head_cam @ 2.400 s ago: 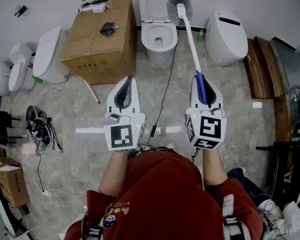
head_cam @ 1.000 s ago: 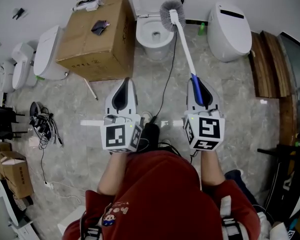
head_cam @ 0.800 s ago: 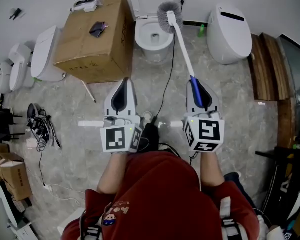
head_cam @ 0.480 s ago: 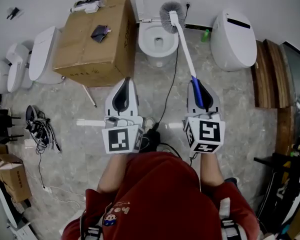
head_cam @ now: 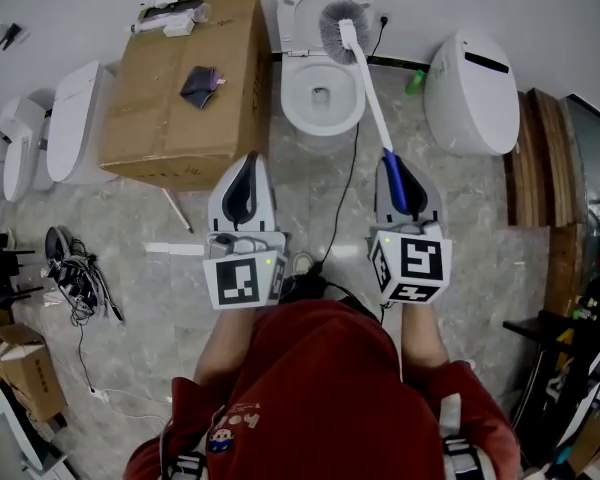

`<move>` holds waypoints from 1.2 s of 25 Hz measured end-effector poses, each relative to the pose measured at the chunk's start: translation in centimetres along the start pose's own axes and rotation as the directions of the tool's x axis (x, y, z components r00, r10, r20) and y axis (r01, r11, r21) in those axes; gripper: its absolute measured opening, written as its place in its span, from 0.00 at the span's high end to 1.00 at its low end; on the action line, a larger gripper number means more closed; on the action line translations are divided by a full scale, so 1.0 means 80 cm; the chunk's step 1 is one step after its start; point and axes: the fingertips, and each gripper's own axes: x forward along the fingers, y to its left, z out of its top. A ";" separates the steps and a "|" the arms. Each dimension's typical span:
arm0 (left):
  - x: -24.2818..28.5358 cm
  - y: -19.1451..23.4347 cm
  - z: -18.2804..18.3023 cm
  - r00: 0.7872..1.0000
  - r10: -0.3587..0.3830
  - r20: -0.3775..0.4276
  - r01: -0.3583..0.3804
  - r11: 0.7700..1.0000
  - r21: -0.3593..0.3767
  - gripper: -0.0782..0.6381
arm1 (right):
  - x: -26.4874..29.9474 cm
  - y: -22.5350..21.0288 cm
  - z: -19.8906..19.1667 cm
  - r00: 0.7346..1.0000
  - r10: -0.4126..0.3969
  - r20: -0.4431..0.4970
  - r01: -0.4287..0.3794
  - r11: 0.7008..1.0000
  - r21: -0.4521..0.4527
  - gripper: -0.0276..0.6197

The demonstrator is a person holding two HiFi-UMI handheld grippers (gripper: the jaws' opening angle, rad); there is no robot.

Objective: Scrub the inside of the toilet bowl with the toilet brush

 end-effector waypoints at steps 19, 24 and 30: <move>0.182 0.009 -0.017 1.000 -0.002 -0.001 0.002 1.000 0.022 0.87 | 0.159 -0.086 0.031 0.999 -0.010 0.036 0.009 0.999 0.041 0.86; 0.265 -0.024 -0.017 1.000 0.017 0.001 -0.017 0.999 0.041 0.87 | 0.215 -0.150 0.049 0.999 0.018 0.042 -0.020 0.999 0.043 0.86; 0.357 -0.069 -0.019 1.000 0.012 -0.011 -0.011 0.999 0.053 0.87 | 0.268 -0.228 0.066 0.998 0.020 0.055 -0.022 0.999 0.032 0.86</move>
